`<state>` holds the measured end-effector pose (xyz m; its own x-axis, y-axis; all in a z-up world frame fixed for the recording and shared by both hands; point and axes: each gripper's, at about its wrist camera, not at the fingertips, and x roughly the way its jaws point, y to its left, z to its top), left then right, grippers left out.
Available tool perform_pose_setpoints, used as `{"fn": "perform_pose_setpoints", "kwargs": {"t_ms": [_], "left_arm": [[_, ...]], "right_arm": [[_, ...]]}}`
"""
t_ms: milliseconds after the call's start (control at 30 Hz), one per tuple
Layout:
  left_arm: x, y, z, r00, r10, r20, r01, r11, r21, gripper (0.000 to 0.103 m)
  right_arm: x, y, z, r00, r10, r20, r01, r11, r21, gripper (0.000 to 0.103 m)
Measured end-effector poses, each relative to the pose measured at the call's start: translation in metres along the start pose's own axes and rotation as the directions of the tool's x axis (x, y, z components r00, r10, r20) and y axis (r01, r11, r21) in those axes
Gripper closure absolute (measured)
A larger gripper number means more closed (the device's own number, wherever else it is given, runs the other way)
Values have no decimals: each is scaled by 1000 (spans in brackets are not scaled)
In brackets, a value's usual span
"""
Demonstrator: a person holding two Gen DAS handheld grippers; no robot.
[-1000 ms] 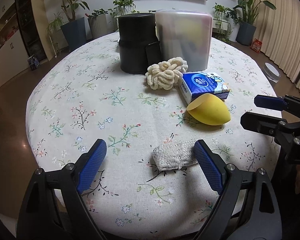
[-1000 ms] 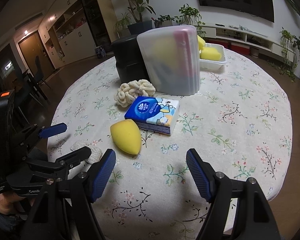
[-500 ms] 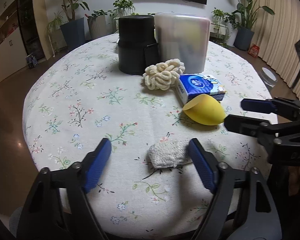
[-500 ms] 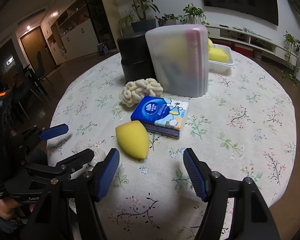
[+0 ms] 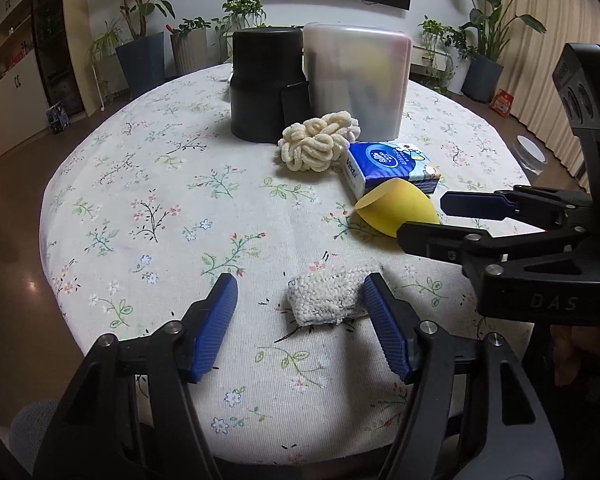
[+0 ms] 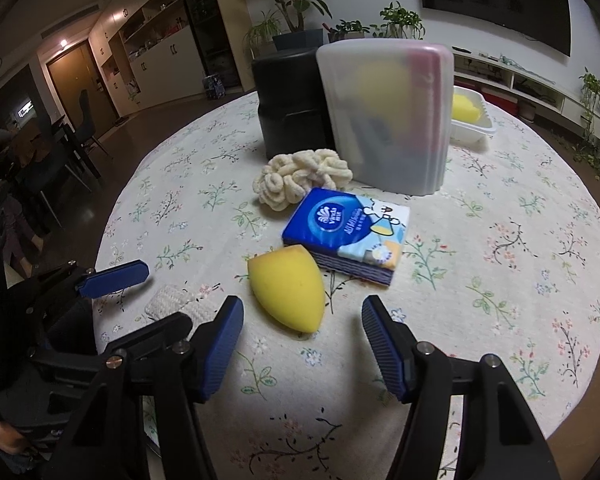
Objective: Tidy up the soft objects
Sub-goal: 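Grasp the white knitted sock with the left tool while the right tool grasps the yellow teardrop sponge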
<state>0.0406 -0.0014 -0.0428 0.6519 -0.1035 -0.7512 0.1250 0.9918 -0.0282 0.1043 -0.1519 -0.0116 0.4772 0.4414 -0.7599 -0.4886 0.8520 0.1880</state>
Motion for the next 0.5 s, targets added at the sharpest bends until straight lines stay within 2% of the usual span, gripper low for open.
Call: {"fn": "perform_pose_setpoints", "kwargs": {"t_ms": [167,233,333,500], "left_arm": [[0,-3,1,1000,-9,-30,8,1000,-7,37],[4,-4,1,999,4,-47,-4,1000,-12,24],[12,-7,0,998,-4,-67,3,1000,-12,24],[16,-5,1,999,-2,-51,1,1000,-20,25]], "right_arm": [[6,0,1,1000,7,-9,-7,1000,-1,37],[8,1,2,1000,7,-11,-7,1000,-2,37],[13,3,3,1000,16,-22,-16,1000,-4,37],[19,6,7,1000,6,-24,-7,1000,-24,37]]}}
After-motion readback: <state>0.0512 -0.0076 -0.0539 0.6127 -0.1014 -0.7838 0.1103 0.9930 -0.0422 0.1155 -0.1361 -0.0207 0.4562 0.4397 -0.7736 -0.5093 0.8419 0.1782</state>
